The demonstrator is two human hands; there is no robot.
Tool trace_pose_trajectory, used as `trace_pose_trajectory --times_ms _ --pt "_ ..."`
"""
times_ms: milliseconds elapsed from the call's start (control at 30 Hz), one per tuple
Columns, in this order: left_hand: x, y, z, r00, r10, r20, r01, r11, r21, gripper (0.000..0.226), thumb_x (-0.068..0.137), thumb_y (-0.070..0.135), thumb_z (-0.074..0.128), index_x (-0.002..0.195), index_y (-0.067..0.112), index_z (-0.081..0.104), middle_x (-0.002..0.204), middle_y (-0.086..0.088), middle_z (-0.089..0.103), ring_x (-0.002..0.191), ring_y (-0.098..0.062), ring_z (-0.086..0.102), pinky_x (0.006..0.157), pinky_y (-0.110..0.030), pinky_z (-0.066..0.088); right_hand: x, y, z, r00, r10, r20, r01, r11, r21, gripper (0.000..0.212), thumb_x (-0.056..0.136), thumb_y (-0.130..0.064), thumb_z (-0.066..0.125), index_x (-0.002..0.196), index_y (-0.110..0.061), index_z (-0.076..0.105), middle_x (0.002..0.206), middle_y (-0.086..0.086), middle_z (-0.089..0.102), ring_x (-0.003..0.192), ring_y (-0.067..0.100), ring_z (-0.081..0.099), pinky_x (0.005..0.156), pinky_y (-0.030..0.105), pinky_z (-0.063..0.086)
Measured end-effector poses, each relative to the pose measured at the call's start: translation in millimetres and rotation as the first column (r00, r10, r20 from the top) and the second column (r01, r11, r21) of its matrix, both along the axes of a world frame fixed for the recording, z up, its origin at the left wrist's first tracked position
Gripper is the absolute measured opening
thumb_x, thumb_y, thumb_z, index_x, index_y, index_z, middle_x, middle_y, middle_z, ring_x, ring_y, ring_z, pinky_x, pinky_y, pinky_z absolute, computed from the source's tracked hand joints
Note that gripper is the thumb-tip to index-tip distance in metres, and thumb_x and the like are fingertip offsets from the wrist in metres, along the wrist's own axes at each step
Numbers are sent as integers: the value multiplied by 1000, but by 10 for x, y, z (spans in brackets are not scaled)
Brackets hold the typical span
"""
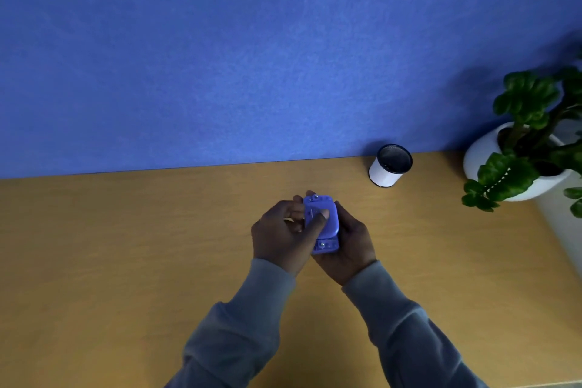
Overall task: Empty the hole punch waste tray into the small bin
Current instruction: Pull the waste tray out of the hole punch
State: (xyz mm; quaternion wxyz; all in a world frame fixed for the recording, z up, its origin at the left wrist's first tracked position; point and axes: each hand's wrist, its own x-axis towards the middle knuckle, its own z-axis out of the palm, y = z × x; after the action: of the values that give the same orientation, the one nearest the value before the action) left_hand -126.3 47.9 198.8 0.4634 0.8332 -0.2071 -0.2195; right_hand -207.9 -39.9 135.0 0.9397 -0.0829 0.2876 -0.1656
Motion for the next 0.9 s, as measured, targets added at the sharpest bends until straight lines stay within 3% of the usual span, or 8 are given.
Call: trace_pose_trajectory --times_ms 100,233,433,567,733,900 --pt "-106 -108 31 993 -53 106 45 996 71 45 65 61 79 86 22 72 81 10 70 77 -6 66 75 -22 54 42 0 -14 999 -31 -13 30 999 -14 49 103 -37 42 138 -6 58 143 17 59 119 32 65 107 43 49" --pt "-136 -207 15 987 -95 129 71 981 182 44 67 60 76 88 22 71 84 7 72 85 -13 68 82 -31 56 69 -5 -80 996 -50 -76 48 998 -28 45 104 -38 43 137 -12 58 146 18 56 126 32 56 123 46 26" --pt "-131 -238 21 989 -119 89 94 966 242 35 69 53 73 75 19 71 73 5 71 80 -17 69 79 -32 56 69 8 -126 998 -29 -54 27 999 -34 44 102 -42 46 131 -15 65 138 20 62 128 32 56 123 48 27" --pt "-106 -232 -11 991 -119 63 101 965 242 34 71 52 71 74 18 68 72 6 68 79 -18 67 74 -27 52 86 11 -152 999 -35 -40 35 999 -3 41 103 -41 46 126 -14 66 125 20 64 117 31 60 122 46 28" --pt "-99 -213 -22 993 -113 31 104 969 224 33 72 51 72 66 19 66 70 6 67 79 -20 67 78 -32 55 100 19 -169 999 -42 -28 43 999 13 40 103 -39 47 129 -14 64 117 17 66 110 29 62 112 43 38" --pt "-97 -215 -1 994 -103 28 94 973 210 35 71 50 73 55 23 58 59 10 62 74 -17 66 73 -27 51 112 3 -171 998 -42 -36 41 999 -9 42 102 -39 49 136 -16 58 119 17 63 112 28 59 120 43 27"
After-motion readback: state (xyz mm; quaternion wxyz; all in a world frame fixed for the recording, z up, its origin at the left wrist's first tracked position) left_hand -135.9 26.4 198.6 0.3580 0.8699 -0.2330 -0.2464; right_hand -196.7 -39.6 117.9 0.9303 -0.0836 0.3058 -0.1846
